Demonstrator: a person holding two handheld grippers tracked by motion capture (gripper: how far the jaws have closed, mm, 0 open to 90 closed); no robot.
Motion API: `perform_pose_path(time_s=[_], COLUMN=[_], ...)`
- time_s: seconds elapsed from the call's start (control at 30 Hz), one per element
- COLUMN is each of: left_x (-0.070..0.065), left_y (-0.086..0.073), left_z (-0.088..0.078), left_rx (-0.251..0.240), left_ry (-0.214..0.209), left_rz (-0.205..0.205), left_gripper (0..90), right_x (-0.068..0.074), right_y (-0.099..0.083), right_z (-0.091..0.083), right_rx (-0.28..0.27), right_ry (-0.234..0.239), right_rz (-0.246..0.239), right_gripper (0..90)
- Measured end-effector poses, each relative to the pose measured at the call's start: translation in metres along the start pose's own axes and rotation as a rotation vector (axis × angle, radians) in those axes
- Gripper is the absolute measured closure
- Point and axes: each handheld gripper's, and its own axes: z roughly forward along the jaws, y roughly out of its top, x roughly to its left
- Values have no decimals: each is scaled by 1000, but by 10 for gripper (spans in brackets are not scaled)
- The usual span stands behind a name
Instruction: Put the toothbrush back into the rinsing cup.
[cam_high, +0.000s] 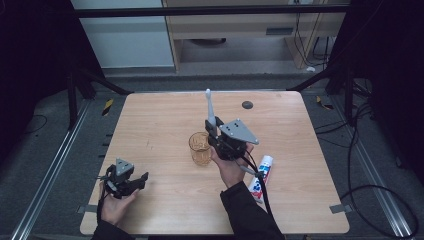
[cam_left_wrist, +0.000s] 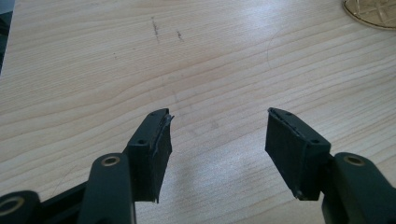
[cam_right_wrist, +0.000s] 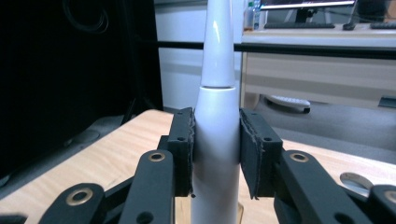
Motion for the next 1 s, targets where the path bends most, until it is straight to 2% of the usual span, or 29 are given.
perform_pose_path(time_s=[0.23, 0.37, 0.77, 1.0], left_x=[0, -1, -1, -1], left_y=[0, 0, 0, 0], left_z=[0, 0, 0, 0], left_rx=[-5, -6, -11, -11], left_ry=[-1, -3, -5, -8], left_rz=[-1, 2, 0, 1], left_gripper=[402, 402, 402, 402], right_x=[3, 4, 16, 23], right_y=[5, 7, 3, -6], right_z=[14, 25, 53, 65], right_rx=[-22, -54, -100, -78], right_ry=[-38, -59, -60, -56], right_rz=[-3, 16, 34, 37], right_gripper=[676, 676, 676, 676])
